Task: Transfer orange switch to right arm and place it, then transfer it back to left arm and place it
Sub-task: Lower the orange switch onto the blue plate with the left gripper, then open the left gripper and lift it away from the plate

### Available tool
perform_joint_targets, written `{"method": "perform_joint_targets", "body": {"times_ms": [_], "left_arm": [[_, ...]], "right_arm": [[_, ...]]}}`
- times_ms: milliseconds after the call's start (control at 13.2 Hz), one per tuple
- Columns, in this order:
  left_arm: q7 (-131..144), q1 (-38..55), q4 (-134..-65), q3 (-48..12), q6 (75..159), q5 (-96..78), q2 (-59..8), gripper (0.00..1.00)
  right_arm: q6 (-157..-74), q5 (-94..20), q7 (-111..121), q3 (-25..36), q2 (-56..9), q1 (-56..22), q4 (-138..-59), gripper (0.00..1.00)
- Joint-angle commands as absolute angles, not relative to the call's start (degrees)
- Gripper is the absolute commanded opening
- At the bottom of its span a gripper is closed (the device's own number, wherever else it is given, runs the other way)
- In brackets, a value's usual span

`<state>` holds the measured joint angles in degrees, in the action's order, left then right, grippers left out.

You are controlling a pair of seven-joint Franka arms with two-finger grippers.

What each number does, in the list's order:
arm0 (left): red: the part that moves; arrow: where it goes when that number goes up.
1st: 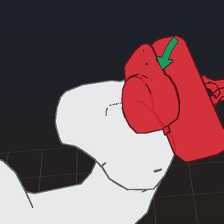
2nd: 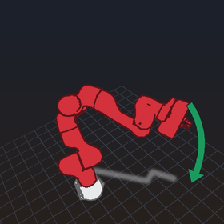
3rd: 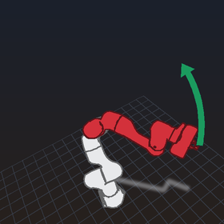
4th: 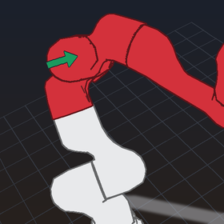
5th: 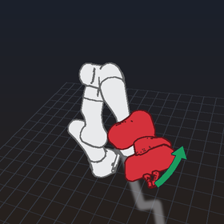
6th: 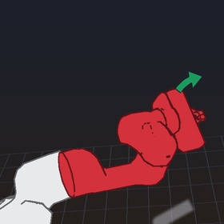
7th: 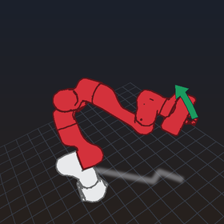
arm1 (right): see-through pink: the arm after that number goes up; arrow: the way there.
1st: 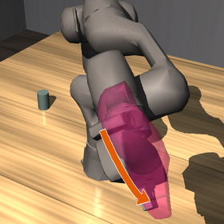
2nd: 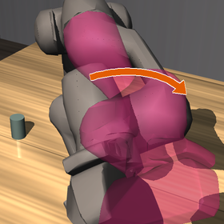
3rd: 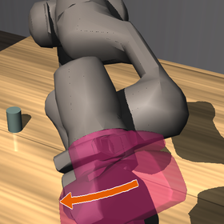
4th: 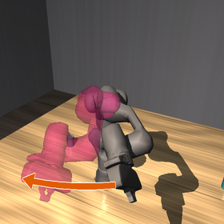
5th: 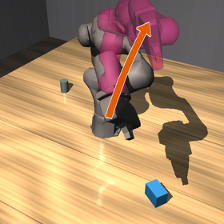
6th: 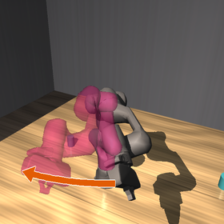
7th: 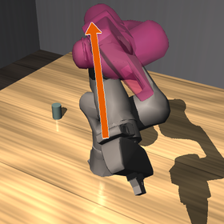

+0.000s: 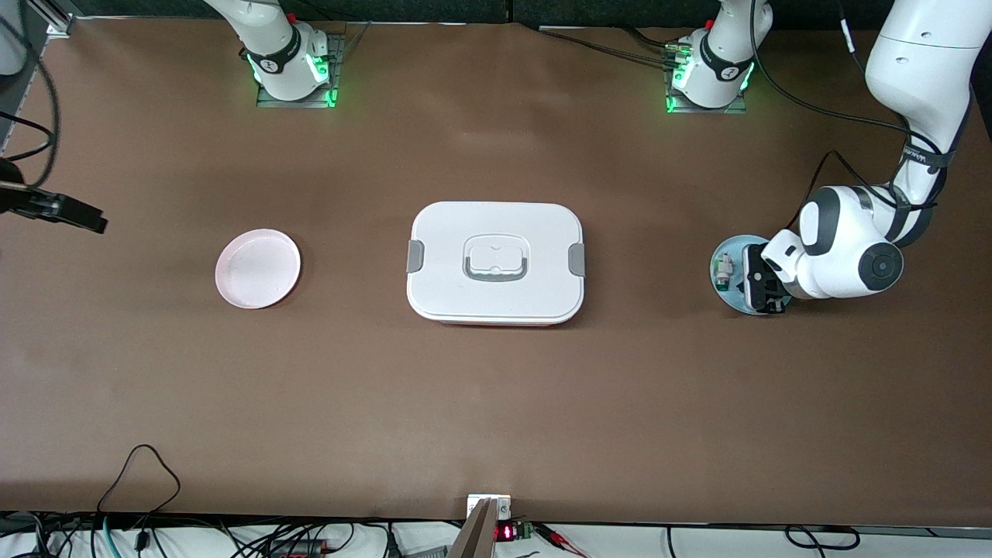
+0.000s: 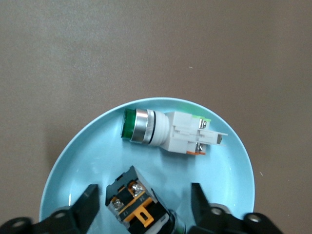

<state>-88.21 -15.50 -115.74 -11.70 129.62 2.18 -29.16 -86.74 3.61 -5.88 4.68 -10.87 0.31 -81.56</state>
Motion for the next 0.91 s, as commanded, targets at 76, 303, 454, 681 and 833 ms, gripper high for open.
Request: {"method": "perform_joint_targets", "body": {"times_ms": [76, 303, 454, 681, 833], "left_arm": [[-86.3, -16.4, -110.2, -12.1, 119.8, 2.6, -27.6, 1.00], [-85.9, -16.4, -107.4, -12.0, 116.1, 2.7, -27.7, 1.00], [-85.7, -17.3, -107.4, -12.0, 116.8, 2.6, -28.3, 1.00], [-80.5, -17.3, -106.5, -12.1, 115.6, 2.5, -24.2, 1.00], [-68.4, -17.3, -106.1, -12.5, 110.7, 0.5, -19.0, 1.00]], "right_arm": [[-86.5, 2.2, -1.7, 4.6, -10.5, 0.8, -81.7, 1.00], [-87.8, 2.3, 1.6, 4.5, -9.3, 0.5, -84.4, 1.00], [-91.4, 2.6, 1.6, 4.4, -6.3, 0.4, -89.6, 1.00], [-95.8, 2.4, 1.4, 4.4, -1.1, 0.4, -97.1, 1.00], [-95.7, 2.4, 1.4, 4.4, 0.3, 0.5, -98.0, 1.00]]}}
